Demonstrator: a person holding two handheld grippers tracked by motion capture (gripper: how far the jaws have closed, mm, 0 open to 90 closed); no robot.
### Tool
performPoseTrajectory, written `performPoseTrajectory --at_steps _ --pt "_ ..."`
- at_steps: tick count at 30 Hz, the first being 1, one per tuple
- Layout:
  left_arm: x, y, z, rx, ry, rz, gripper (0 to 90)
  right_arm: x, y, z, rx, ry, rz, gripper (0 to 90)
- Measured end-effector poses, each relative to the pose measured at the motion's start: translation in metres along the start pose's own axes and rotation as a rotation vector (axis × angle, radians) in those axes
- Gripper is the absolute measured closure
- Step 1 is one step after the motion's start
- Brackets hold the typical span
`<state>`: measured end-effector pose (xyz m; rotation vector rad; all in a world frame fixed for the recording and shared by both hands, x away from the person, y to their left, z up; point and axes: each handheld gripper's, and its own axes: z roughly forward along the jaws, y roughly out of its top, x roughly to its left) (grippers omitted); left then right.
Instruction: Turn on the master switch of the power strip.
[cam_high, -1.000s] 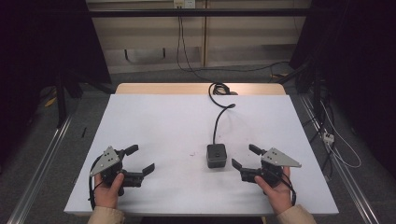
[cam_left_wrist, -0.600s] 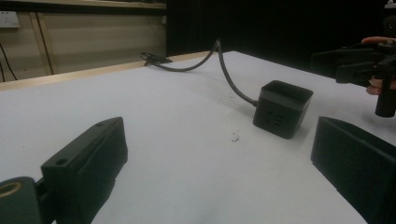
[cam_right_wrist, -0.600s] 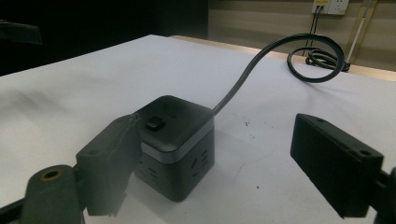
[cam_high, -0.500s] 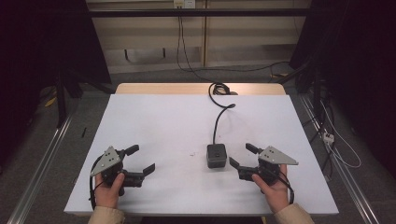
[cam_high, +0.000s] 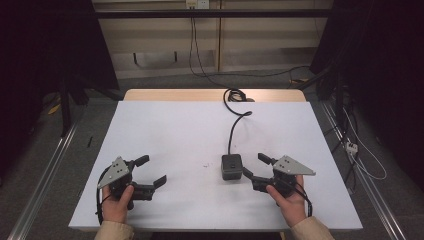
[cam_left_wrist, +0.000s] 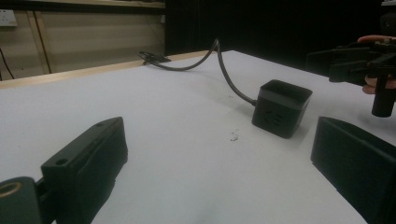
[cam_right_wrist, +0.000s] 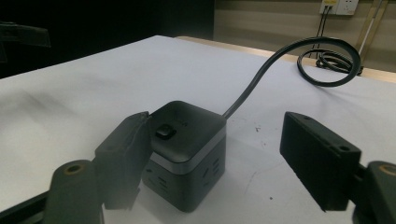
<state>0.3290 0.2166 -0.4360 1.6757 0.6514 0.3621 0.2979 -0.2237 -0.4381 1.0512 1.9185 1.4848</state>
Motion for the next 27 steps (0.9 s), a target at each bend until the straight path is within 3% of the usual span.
performPoseTrajectory --at_steps 12,27 --pt "0.000 0.000 0.001 0.004 -0.005 0.002 3.4 0.003 0.001 0.005 0.021 0.020 -0.005 37.6" --pt "0.000 0.000 0.001 0.005 -0.005 0.003 3.4 0.008 0.004 0.011 0.055 0.081 0.006 51.9"
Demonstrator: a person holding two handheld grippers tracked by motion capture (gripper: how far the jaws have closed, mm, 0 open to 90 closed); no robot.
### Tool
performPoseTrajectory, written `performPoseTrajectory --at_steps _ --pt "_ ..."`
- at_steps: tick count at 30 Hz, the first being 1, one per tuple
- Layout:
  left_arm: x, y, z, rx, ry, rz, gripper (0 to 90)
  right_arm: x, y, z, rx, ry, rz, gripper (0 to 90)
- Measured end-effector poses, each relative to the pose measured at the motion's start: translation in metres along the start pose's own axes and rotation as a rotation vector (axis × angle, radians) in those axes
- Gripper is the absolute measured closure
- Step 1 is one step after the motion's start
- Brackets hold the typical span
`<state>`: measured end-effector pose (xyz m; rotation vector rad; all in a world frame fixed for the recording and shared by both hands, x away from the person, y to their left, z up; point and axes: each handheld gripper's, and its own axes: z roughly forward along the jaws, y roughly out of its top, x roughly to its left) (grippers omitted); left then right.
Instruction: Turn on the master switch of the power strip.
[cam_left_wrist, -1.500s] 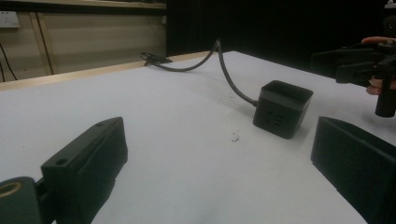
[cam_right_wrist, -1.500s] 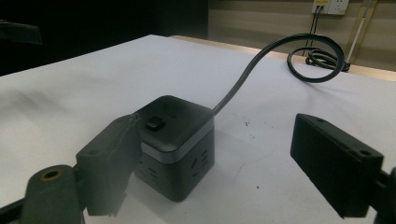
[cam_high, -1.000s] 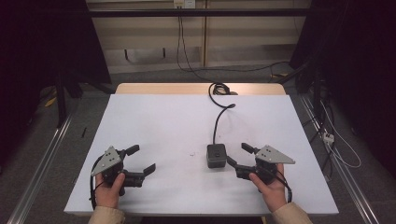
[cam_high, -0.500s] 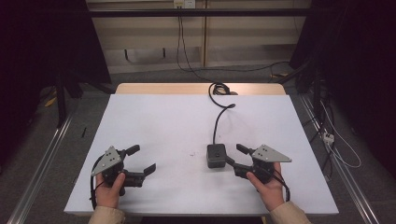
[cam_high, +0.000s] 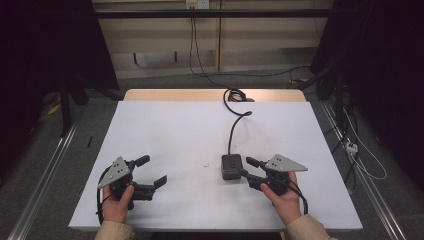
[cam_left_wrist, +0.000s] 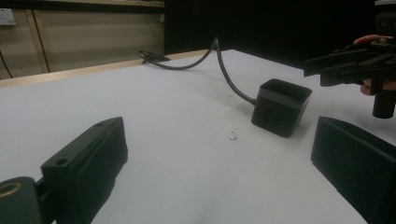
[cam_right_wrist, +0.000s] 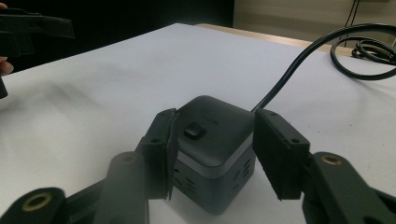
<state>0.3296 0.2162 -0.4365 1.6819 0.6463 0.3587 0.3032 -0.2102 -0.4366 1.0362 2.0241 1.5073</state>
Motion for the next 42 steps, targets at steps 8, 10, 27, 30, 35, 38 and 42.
performPoseTrajectory --at_steps 8,10,27,30,35,38,42 --pt "0.0001 -0.0001 0.0003 0.000 -0.001 0.000 3.4 0.0017 0.0022 0.0021 0.008 0.026 0.010 60.1" --pt "0.0001 -0.0001 0.0004 0.001 -0.002 -0.001 3.4 0.0023 0.0027 0.0029 0.011 0.034 0.007 61.8" --pt "-0.0002 -0.0004 0.0013 0.007 -0.003 0.000 3.4 0.0022 0.0038 0.0046 0.017 0.043 -0.004 67.2" --pt "-0.0003 -0.0004 0.0014 0.007 -0.003 0.000 3.4 0.0016 0.0041 0.0046 0.017 0.044 -0.002 68.4" --pt "-0.0004 -0.0003 0.0013 0.009 -0.004 0.004 3.4 0.0009 0.0044 0.0050 0.018 0.042 -0.003 69.8" --pt "-0.0008 -0.0003 0.0013 0.007 -0.005 0.000 3.4 0.0002 0.0046 0.0050 0.019 0.045 0.001 70.9" --pt "-0.0005 -0.0002 0.0011 0.005 0.000 -0.001 3.4 -0.0003 0.0049 0.0052 0.018 0.044 0.000 71.7"
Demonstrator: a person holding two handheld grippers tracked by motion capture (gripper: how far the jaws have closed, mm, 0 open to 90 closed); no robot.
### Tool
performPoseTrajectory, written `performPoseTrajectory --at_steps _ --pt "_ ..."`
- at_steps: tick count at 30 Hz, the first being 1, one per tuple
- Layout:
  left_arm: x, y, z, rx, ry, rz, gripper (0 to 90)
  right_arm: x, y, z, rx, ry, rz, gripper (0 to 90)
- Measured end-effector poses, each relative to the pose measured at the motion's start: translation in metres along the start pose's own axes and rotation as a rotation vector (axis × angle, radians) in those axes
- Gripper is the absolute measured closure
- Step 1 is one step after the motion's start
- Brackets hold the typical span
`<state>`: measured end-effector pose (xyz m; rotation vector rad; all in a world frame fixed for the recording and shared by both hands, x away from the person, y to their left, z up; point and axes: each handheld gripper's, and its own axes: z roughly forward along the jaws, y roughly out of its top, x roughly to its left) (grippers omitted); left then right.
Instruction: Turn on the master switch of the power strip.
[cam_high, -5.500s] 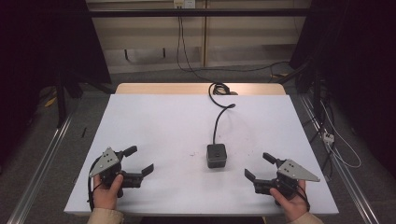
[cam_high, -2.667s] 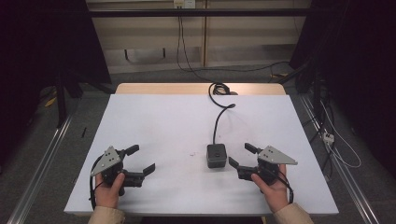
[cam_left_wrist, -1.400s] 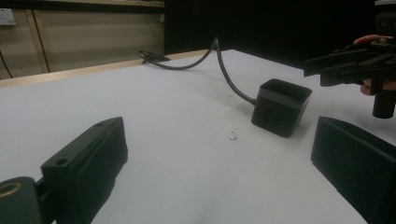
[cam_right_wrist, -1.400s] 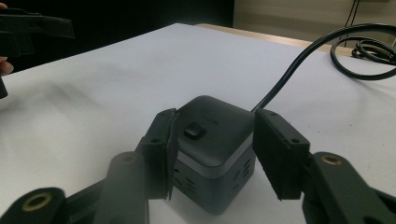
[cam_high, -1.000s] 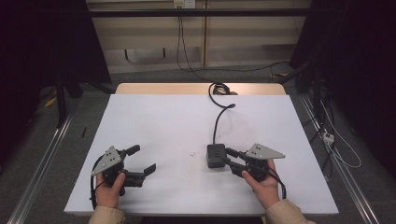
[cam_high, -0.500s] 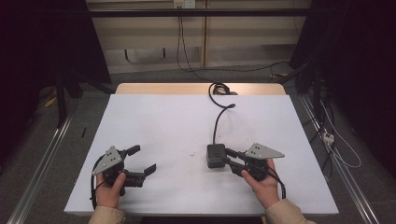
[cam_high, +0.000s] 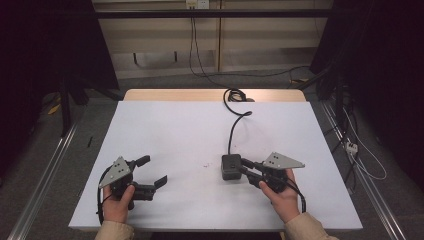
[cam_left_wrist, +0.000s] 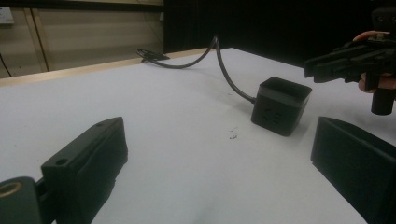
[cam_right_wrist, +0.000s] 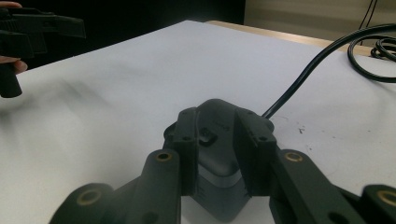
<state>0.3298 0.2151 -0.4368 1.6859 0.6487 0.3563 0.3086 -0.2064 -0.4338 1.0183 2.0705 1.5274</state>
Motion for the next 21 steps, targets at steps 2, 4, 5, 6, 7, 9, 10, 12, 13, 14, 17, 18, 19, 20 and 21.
performPoseTrajectory --at_steps 2,4,5,6,7,9,10,12,13,14,17,18,19,20,21 --pt "0.0003 0.0001 -0.0002 0.000 0.001 0.003 3.4 -0.0002 0.0002 0.0002 -0.001 0.001 0.002 72.2" --pt "0.0004 0.0001 -0.0003 0.000 0.001 0.002 3.4 -0.0002 0.0003 0.0004 0.000 0.002 0.003 72.5" --pt "0.0004 0.0001 -0.0003 0.000 0.000 0.003 3.4 -0.0002 0.0004 0.0005 0.000 0.001 0.002 72.5" --pt "0.0005 0.0001 -0.0003 0.001 0.000 0.003 3.4 -0.0002 0.0004 0.0006 0.000 0.001 0.002 72.5" --pt "0.0005 0.0001 -0.0004 0.001 0.001 0.003 3.4 -0.0004 0.0004 0.0007 0.001 0.000 0.003 72.7" --pt "0.0006 0.0003 -0.0007 -0.001 0.000 0.003 3.4 -0.0007 0.0004 0.0009 0.001 0.000 0.003 73.1" --pt "0.0006 0.0004 -0.0008 -0.001 0.001 0.003 3.4 -0.0007 0.0004 0.0011 0.000 0.001 0.003 73.3" --pt "0.0005 0.0005 -0.0010 0.000 0.001 0.001 3.4 -0.0007 0.0005 0.0013 0.002 0.003 0.005 73.9" --pt "0.0004 0.0004 -0.0011 0.000 0.001 0.001 3.4 -0.0006 0.0006 0.0014 0.003 0.004 0.005 74.2" --pt "0.0003 0.0004 -0.0011 0.001 0.002 0.001 3.4 -0.0005 0.0008 0.0014 0.004 0.004 0.005 74.4" --pt "0.0006 0.0003 -0.0013 0.002 0.001 0.000 3.4 -0.0007 0.0010 0.0016 0.006 0.009 0.008 75.6" --pt "0.0007 0.0003 -0.0014 0.004 0.001 -0.001 3.4 -0.0008 0.0011 0.0016 0.006 0.010 0.009 75.8" --pt "0.0010 0.0002 -0.0016 0.005 0.001 -0.001 3.4 -0.0009 0.0011 0.0018 0.006 0.012 0.009 75.9" --pt "0.0013 0.0001 -0.0018 0.004 0.002 -0.001 3.5 -0.0009 0.0011 0.0021 0.007 0.012 0.009 76.0" --pt "0.0014 0.0000 -0.0020 0.003 0.003 -0.004 3.6 -0.0010 0.0011 0.0022 0.008 0.013 0.009 76.2"
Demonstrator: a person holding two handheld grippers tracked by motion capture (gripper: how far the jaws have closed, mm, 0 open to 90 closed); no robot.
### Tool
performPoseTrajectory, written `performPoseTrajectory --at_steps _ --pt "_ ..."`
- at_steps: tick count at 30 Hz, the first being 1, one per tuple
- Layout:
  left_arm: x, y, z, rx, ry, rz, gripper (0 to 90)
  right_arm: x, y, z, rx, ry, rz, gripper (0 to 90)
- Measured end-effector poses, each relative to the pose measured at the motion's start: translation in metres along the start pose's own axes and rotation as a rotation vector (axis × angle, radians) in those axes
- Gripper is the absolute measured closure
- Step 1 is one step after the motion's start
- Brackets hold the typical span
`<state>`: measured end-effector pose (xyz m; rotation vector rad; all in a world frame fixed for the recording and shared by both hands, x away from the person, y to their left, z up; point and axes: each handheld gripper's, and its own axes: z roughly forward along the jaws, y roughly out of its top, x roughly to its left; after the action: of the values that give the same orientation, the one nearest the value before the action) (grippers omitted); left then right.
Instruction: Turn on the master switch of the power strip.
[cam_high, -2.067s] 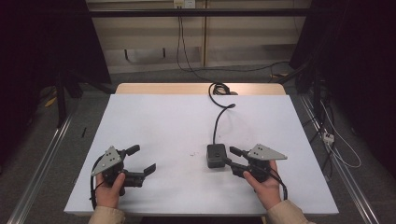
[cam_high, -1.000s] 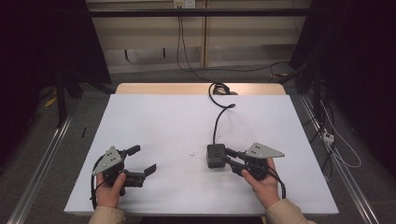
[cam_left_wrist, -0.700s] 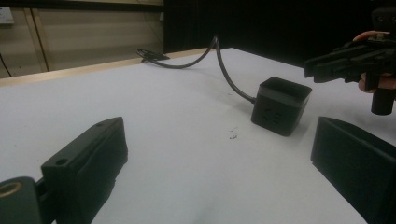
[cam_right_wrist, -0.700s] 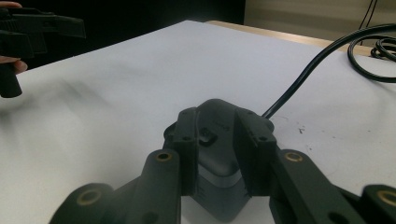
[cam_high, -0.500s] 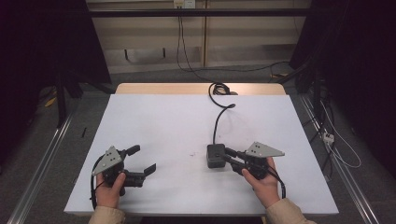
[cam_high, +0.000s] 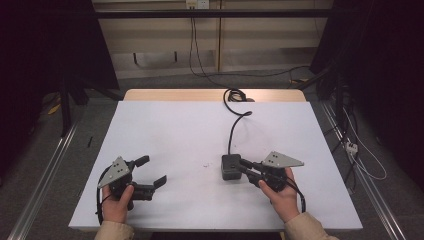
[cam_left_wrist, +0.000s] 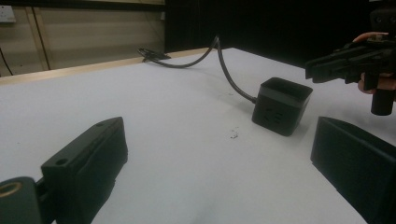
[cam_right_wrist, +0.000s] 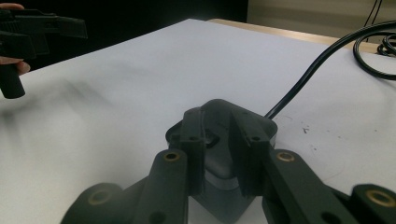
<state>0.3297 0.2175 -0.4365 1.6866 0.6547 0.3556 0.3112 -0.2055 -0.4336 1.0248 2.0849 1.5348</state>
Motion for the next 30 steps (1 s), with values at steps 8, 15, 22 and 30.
performPoseTrajectory --at_steps 8,15,22,30 --pt "-0.0005 -0.0006 -0.0005 0.000 0.001 -0.008 3.6 -0.0002 0.0003 0.0016 0.006 0.002 0.008 78.1" --pt "-0.0005 -0.0013 -0.0013 0.004 0.001 -0.007 3.6 -0.0014 0.0014 0.0032 0.004 0.005 0.012 80.0" --pt "-0.0001 -0.0022 -0.0024 0.000 0.004 -0.013 3.6 -0.0022 0.0039 0.0051 0.013 0.011 0.013 82.0" --pt "0.0003 -0.0024 -0.0039 0.002 0.008 -0.011 3.6 -0.0027 0.0062 0.0074 0.019 0.012 0.009 84.6"
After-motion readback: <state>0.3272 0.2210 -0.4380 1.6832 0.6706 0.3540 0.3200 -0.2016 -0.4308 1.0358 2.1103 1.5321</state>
